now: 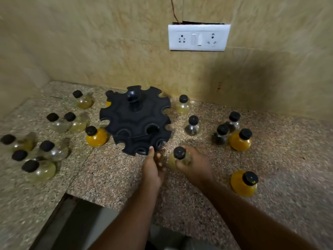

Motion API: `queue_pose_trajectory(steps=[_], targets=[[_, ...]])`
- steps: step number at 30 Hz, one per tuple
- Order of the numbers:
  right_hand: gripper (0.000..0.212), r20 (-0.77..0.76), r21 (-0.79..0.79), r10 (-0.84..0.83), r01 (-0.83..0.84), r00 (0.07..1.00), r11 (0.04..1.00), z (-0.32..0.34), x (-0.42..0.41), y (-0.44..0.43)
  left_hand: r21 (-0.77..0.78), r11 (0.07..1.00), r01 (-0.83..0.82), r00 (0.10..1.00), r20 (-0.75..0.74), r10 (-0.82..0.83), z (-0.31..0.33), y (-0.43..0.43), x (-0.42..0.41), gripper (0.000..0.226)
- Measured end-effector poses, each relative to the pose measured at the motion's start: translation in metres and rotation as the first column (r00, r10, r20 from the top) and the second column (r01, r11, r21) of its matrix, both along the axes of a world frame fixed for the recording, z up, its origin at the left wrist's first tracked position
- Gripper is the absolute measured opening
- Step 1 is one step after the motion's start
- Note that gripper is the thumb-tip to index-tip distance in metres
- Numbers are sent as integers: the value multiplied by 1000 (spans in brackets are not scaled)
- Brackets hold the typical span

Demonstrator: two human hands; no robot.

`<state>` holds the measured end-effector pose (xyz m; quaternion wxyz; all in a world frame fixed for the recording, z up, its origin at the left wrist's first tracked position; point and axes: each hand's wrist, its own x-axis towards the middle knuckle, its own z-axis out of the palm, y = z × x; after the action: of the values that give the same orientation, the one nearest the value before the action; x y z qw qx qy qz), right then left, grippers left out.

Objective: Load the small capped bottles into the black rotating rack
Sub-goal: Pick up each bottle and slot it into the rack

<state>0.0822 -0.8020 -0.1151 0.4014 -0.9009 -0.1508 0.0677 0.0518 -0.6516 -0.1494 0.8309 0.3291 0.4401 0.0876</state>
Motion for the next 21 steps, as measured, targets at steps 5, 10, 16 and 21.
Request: queue_pose_trajectory(steps=[5,10,16,21], targets=[[53,35,59,116,-118,993,991,3,8,35,40,999,11,1000,-7,-11,7,17,-11,33],[52,39,45,156,-157,987,987,-3,12,58,108,989,96,994,-59,-90,4,34,-21,39],[53,-37,70,122,-119,992,990,-8,27,75,173,941,289,955,-121,-271,8,53,-25,43],[52,-56,133,61,-53,997,990,-9,37,82,152,924,352,933,-141,-332,24,52,-22,49]])
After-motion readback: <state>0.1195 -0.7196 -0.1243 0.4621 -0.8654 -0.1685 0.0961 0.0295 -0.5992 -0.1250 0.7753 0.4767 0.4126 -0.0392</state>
